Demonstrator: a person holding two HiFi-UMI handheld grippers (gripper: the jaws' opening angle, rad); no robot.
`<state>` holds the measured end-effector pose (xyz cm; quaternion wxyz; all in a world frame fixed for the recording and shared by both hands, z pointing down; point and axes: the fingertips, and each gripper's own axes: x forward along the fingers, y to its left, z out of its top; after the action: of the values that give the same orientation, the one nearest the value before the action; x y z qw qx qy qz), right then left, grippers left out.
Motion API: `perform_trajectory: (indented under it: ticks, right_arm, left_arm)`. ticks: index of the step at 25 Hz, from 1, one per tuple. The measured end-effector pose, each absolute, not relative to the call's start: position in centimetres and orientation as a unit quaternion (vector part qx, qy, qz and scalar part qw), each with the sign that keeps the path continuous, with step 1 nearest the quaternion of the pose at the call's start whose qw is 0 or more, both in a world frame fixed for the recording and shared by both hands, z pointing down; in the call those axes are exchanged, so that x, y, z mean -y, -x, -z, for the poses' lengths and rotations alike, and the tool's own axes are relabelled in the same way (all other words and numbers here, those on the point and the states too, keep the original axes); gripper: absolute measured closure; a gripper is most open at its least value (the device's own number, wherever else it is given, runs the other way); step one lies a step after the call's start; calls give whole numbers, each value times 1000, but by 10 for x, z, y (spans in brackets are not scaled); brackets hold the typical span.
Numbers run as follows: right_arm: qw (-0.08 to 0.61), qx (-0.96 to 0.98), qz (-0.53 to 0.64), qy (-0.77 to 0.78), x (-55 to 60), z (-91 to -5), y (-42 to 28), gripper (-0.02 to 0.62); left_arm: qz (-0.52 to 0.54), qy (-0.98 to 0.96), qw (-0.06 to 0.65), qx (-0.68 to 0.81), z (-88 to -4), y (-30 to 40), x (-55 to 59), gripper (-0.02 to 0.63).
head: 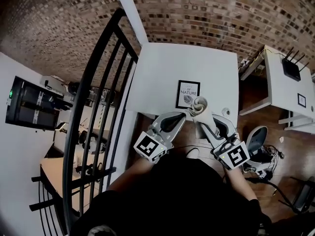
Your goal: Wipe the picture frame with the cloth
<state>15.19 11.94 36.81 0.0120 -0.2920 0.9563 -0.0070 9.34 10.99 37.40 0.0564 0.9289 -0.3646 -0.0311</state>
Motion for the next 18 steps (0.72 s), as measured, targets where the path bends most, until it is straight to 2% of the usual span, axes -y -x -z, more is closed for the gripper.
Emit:
perform_trajectory:
  ticks: [9, 18]
  right_arm:
    - [1, -948, 12, 317, -131, -374, -116, 476]
    - [-13, -943, 39, 330, -142, -380, -94, 476]
  left_arm:
    - [20, -932, 73, 355, -385, -46, -129, 604]
    - [19, -938, 76, 336, -388, -35, -139, 604]
